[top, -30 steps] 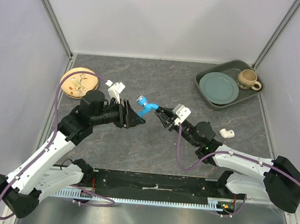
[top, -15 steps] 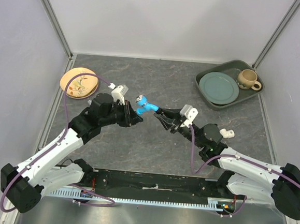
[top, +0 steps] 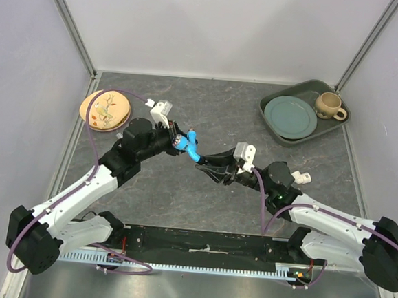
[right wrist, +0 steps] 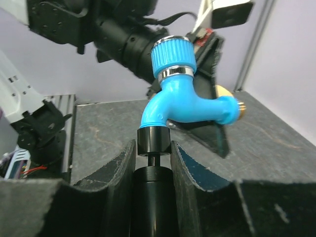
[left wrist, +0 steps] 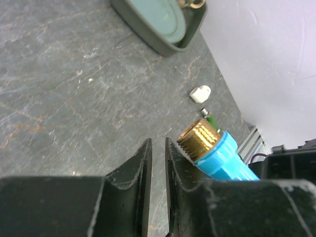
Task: Install the water faucets
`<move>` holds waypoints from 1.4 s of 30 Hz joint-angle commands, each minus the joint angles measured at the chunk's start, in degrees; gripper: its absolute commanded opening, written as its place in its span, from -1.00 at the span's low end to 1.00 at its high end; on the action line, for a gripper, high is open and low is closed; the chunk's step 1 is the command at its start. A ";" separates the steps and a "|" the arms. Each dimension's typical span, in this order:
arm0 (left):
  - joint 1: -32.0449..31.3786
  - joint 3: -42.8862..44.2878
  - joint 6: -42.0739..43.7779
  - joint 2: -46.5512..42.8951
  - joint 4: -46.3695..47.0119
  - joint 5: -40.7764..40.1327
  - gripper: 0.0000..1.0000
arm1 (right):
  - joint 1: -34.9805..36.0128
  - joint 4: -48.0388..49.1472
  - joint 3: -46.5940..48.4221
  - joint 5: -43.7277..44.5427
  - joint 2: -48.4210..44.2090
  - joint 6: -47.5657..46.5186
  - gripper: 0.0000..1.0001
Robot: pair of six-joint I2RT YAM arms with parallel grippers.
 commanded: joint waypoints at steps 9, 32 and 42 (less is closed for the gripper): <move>-0.21 3.06 5.03 2.03 22.10 18.71 -0.50 | 0.13 -0.20 4.76 -9.03 4.75 2.19 -1.00; -0.21 9.47 12.41 5.45 17.82 30.60 -0.16 | 0.13 -11.10 7.39 -4.81 3.87 -4.58 -1.00; -0.21 19.66 21.10 8.36 -1.78 22.60 0.17 | 0.22 -17.34 8.01 2.83 3.96 -7.57 -1.00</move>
